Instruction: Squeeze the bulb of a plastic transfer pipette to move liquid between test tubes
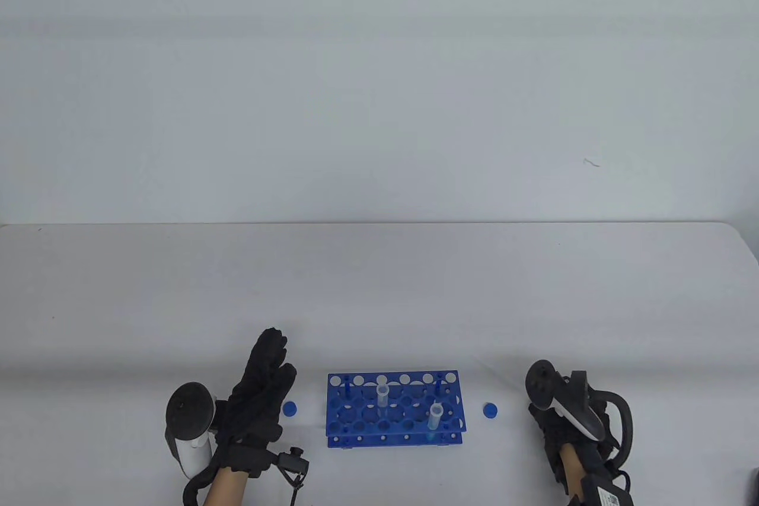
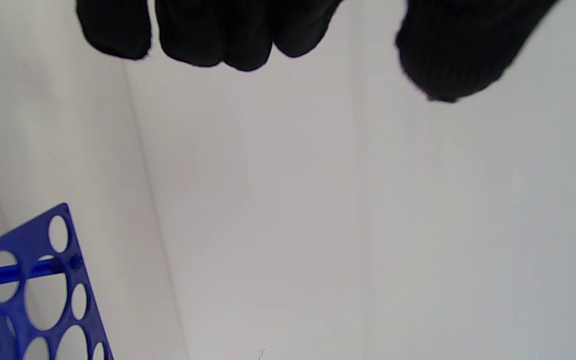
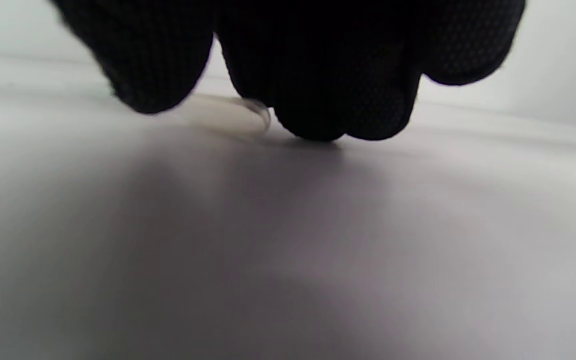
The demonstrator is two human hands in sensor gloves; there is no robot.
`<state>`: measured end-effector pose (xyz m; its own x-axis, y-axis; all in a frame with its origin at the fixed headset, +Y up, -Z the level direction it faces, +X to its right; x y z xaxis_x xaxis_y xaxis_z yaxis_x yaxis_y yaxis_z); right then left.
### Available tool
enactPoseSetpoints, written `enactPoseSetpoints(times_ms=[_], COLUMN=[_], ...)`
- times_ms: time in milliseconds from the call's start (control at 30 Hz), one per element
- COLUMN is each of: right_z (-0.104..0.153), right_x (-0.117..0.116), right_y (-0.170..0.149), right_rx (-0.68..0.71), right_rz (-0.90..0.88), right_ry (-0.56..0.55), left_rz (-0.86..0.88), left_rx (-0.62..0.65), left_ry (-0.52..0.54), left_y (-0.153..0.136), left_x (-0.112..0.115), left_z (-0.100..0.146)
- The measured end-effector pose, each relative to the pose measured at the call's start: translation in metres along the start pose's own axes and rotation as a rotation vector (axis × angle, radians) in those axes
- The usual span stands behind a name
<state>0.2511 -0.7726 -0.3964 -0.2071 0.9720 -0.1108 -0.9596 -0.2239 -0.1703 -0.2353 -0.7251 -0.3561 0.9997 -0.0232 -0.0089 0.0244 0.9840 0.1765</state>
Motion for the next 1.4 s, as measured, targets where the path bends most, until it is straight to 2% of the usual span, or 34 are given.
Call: enactPoseSetpoints(times_ms=[67,333,500,767,933,1100,1200,1333,1367,1400], right_z=[0.000,-0.006,-0.009,-0.008,-0.006,-0.005,0.000,0.021,0.025,0.035], right_x=[-0.001,-0.011,-0.013,-0.010,-0.005,0.004,0.023,0.078,0.086,0.106], right_y=[0.002,-0.001,-0.003,-0.002,-0.010,-0.023,-0.036,-0.054,-0.056,-0.060], right_rx=[-0.005,-0.019,-0.041,-0.035,-0.061,-0.079,-0.100,-0.050,-0.045,-0.025], right_rz=[0.039,-0.014,-0.057,-0.052,-0.069,-0.182,-0.310,-0.547,-0.569,-0.600], right_ry=[0.021,0.091,0.098,0.040,-0.051,-0.060,-0.122,-0.306,-0.342,-0.405], left_rz=[-0.004,-0.012,-0.026,-0.035,-0.038,-0.037,-0.041,-0.038,-0.038,-0.039], left_rx=[0.001,0.006,0.008,0.011,0.015,0.017,0.020,0.023,0.024,0.024], left_ry=[-0.003,-0.013,-0.023,-0.028,-0.028,-0.035,-0.039,-0.045,-0.047,-0.048], left_y=[0.000,-0.002,-0.002,-0.003,-0.002,-0.002,-0.002,-0.002,-0.002,-0.002], left_x=[0.000,0.002,0.004,0.005,0.006,0.007,0.008,0.009,0.009,0.009], left_z=[0.000,0.000,0.000,0.000,0.000,0.001,0.001,0.001,0.001,0.001])
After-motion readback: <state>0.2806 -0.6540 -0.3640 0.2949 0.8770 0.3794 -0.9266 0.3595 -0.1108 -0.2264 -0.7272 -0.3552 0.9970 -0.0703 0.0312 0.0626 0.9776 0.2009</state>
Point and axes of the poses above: the tracker on the back of each hand, its own y axis roughly to the thumb side, its own z axis roughly from the fingertips to the wrist, x = y × z, the point moved 2 cm from there along -z, roughly from the wrist to the fingertips, and after that the axes turned 7 degrees about z, right-handed, at the moved point
